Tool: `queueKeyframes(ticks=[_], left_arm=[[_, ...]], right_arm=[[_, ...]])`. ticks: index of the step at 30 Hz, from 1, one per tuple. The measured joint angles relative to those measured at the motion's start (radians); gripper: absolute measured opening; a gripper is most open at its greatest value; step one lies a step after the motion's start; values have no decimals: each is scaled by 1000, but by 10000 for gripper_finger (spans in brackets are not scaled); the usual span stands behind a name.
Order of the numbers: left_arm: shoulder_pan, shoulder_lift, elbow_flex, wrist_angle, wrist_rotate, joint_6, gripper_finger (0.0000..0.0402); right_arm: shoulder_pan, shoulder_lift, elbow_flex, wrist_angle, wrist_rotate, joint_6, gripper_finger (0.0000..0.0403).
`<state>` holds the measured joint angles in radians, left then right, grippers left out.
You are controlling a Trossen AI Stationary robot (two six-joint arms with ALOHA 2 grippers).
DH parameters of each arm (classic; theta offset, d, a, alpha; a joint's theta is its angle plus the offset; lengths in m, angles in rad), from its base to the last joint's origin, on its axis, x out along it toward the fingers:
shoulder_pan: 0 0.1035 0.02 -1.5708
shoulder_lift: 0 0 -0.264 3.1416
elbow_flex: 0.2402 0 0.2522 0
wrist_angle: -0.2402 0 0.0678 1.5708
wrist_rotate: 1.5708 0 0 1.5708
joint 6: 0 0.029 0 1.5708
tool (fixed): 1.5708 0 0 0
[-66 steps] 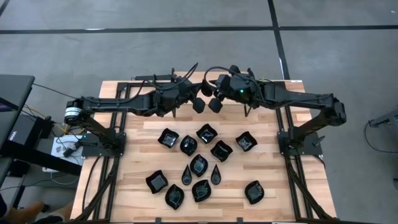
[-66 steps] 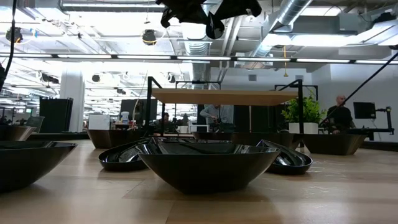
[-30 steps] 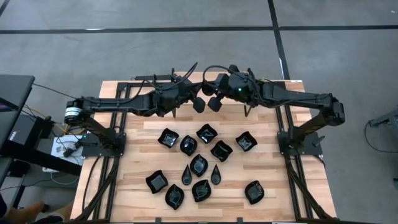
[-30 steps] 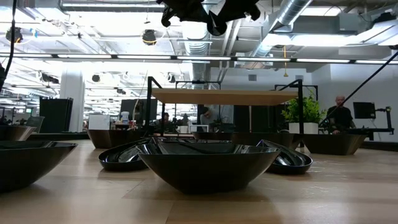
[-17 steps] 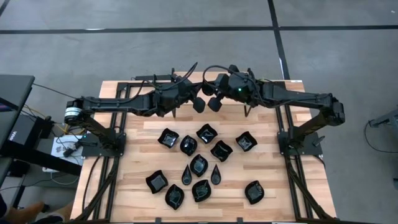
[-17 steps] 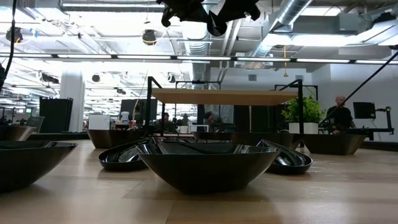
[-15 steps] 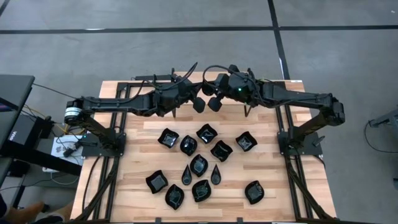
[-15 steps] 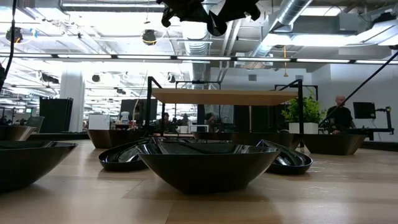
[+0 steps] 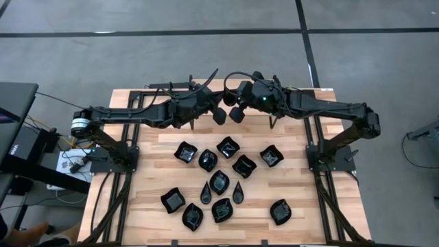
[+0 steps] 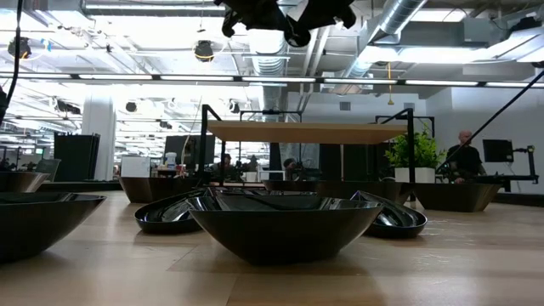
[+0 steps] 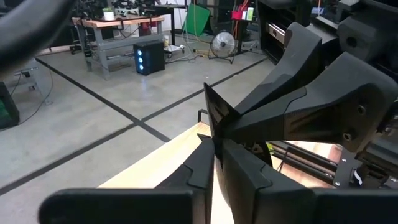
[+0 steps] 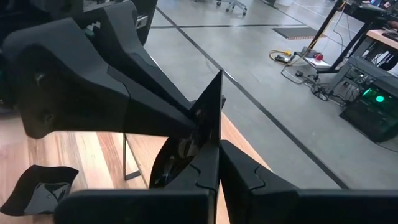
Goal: Pick & Place Mini shaped plates
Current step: Stack the left black drop shaped plate on top of the other black drop shaped plates on the shelf
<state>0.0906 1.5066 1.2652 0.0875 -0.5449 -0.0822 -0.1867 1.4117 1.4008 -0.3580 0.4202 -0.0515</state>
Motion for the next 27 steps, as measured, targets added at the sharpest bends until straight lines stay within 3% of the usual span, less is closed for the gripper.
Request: queueKeyframes(ticks=[10,18,27], left_arm=[[-2,-11,0,5,3,24,115],[-2,-101,-4,-30,-1,101,180],[-2,-260,-194,-45,-4,-25,195]], right_arm=[[0,0,1,1,-1,0,3],[-20,0,1,-22,14,0,3],[-152,-43,1,-212,4,87,4]])
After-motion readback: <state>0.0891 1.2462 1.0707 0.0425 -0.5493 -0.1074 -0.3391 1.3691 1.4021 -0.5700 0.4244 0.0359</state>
